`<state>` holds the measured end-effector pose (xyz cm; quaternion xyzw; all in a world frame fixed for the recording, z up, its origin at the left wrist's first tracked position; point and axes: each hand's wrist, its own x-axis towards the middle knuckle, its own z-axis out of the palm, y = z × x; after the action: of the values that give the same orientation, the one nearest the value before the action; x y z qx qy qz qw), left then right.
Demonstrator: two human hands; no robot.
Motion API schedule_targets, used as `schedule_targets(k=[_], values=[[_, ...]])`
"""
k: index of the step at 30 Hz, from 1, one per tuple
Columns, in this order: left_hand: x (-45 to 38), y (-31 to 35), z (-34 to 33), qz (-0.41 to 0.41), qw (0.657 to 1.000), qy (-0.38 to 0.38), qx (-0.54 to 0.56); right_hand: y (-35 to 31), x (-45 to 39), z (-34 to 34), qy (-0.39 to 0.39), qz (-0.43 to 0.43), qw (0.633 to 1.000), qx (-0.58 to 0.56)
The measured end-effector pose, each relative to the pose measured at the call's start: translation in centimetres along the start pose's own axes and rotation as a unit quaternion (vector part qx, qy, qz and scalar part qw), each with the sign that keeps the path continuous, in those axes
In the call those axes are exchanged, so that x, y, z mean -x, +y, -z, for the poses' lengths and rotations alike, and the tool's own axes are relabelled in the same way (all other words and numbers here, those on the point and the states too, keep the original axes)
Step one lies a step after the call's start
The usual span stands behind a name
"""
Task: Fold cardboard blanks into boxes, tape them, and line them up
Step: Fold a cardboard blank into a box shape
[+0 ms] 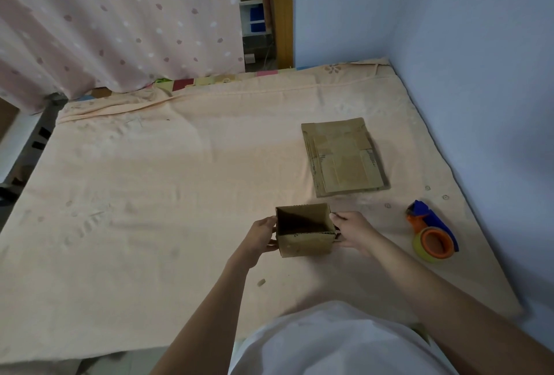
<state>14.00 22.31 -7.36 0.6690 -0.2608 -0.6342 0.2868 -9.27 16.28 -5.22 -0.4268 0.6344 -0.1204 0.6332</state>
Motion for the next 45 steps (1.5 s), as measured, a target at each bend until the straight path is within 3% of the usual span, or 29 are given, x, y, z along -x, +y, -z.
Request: schedule_targets(k=[18, 23, 33, 45], values=[[0.3, -2.4, -0.5, 0.034, 0.997, 0.010, 0.073, 2.8, 0.0, 0.5, -0.068, -0.058, 0.989, -0.115], [-0.1, -2.9, 0.0, 0.023, 0.997, 0.002, 0.070, 3.2, -0.5, 0.7, -0.052, -0.070, 0.986, -0.144], [-0.3, -3.2, 0.3, 0.013, 0.996, 0.019, 0.086, 3.3, -1.6, 0.3, -0.025, -0.052, 0.995, -0.081], [-0.6, -2.8, -0.6, 0.029, 0.993, 0.090, 0.077, 4.2, -2.1, -0.2, 0.041, -0.054, 0.996, -0.057]])
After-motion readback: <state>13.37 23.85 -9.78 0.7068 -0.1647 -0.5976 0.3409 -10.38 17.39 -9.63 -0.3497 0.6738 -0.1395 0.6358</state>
